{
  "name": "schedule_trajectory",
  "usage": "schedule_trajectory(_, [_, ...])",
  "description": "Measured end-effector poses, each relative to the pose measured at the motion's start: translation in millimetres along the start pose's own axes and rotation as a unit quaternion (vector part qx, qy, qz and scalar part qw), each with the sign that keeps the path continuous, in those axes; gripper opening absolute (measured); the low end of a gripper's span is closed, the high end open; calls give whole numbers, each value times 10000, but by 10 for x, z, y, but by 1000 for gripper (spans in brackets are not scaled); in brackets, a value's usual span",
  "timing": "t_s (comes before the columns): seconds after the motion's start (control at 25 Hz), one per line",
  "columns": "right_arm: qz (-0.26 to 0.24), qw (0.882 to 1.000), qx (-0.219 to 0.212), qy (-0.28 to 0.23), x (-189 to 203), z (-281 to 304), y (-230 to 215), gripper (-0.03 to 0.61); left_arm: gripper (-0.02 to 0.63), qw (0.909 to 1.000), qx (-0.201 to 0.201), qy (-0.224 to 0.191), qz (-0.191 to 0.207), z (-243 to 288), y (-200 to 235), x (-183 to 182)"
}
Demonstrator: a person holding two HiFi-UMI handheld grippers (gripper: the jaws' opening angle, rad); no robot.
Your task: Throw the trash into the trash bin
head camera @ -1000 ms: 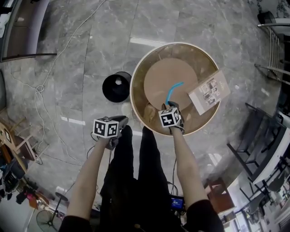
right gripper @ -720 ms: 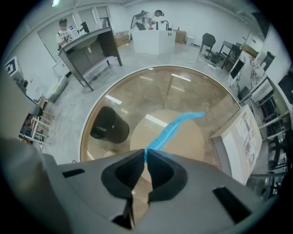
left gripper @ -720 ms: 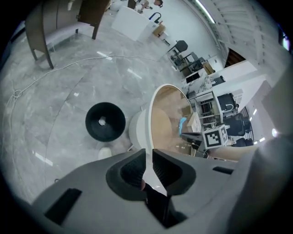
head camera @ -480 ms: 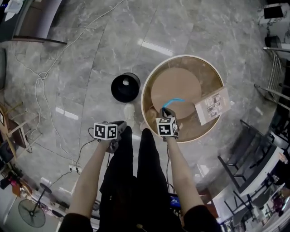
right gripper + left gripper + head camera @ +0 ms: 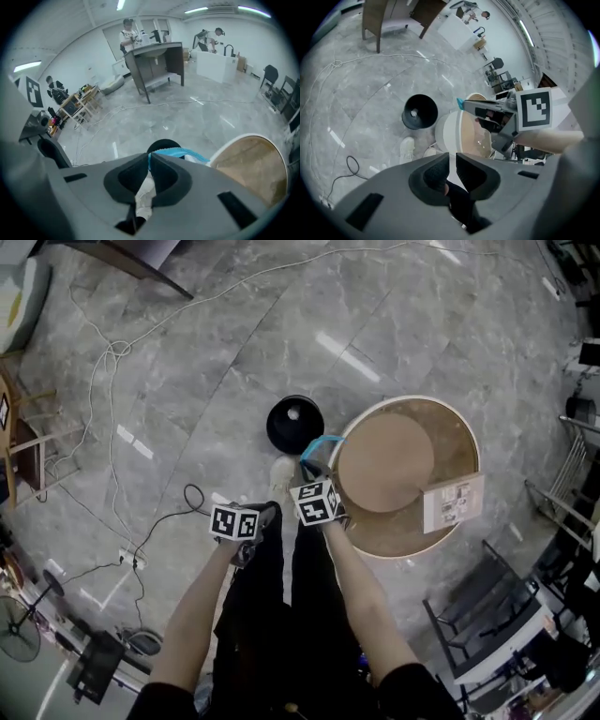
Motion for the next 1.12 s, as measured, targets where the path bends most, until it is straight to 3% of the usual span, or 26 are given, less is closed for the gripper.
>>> schedule_trajectory(0.12, [-75,9998,-165,42,-164,106,91,43,48,9989,-125,-261,-368,-223,311,-20])
schedule_trajectory(0.2, [-52,9995,-281,116,-202,158,122,121,48,9972,-203,-421,-575,-360,513,-36])
schedule_trajectory(0.4, [61,9998,-115,130,-79,113,1,106,48,9943,-318,-575,-835,-500,749,-49])
schedule_trajectory(0.56, [414,9990,60,143,101,-57,-106,99,48,9969,-238,-420,-622,-416,615,-81])
schedule_trajectory(0.76, [647,9975,253,117,254,-240,-155,84,48,9998,-41,-194,-101,-205,240,-213])
schedule_trajectory(0.88, [830,9952,475,-208,240,-526,-168,3,35,9989,0,-198,431,-147,-30,-317])
schedule_trajectory(0.92, [923,9934,540,-428,212,-676,-165,3,26,9970,9,-297,710,-170,-147,-366])
schedule_trajectory(1.0, [1055,9873,694,-966,112,-1082,-143,3,15,9881,31,-616,1410,-299,-441,-476])
schedule_trajectory(1.12, [1185,9722,971,-1773,-49,-1882,-86,3,9,9616,174,-1134,2492,-639,-1013,-622])
Point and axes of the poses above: the fingertips, and each gripper's own axes: z forward along the fingers, y to its left, x out of its underside, the point moved 5 cm from there along -z, backward along the fingers, and after that the axes turned 8 degrees about -z, right-handed, at the moved point
